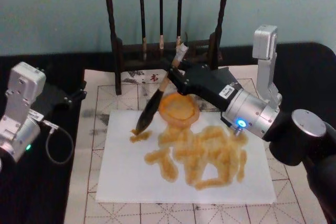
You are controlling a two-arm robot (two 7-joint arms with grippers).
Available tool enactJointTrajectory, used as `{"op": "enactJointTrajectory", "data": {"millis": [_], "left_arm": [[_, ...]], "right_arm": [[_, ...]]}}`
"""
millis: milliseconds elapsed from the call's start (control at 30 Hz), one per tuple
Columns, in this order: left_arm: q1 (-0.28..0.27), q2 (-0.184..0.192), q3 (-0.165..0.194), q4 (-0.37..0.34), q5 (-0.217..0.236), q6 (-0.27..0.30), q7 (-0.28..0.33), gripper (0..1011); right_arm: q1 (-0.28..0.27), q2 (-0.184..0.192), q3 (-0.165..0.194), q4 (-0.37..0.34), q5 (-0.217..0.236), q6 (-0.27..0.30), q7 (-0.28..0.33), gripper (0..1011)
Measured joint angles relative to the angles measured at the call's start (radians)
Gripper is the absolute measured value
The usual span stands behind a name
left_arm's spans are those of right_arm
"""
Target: Pick up the brush from the inkstone, write on the paper, then place the brush back to its original position.
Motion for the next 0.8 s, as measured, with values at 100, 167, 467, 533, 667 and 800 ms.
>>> {"op": "enactJointTrajectory", "data": {"millis": [100,167,467,533,667,800], "left_arm": [[0.000,0.000,0.000,0.000,0.000,0.000,0.000,1001],[0.000,0.000,0.000,0.000,0.000,0.000,0.000,1001],[0.000,0.000,0.000,0.000,0.000,0.000,0.000,1001],[0.000,0.000,0.000,0.000,0.000,0.000,0.000,1001],[0.000,0.000,0.000,0.000,0.000,0.000,0.000,1001],[0.000,0.000,0.000,0.000,0.000,0.000,0.000,1001]], "right_arm": [[-0.008,0.010,-0.001,-0.014,-0.002,0.002,0.002,188],[-0.013,0.018,-0.001,-0.025,-0.003,0.004,0.003,188],[-0.042,0.050,0.007,-0.073,0.004,0.012,0.005,188],[-0.049,0.058,0.008,-0.084,0.008,0.013,0.007,188],[-0.058,0.069,0.010,-0.099,0.014,0.014,0.010,188],[-0.069,0.083,0.013,-0.118,0.020,0.015,0.013,188]]}}
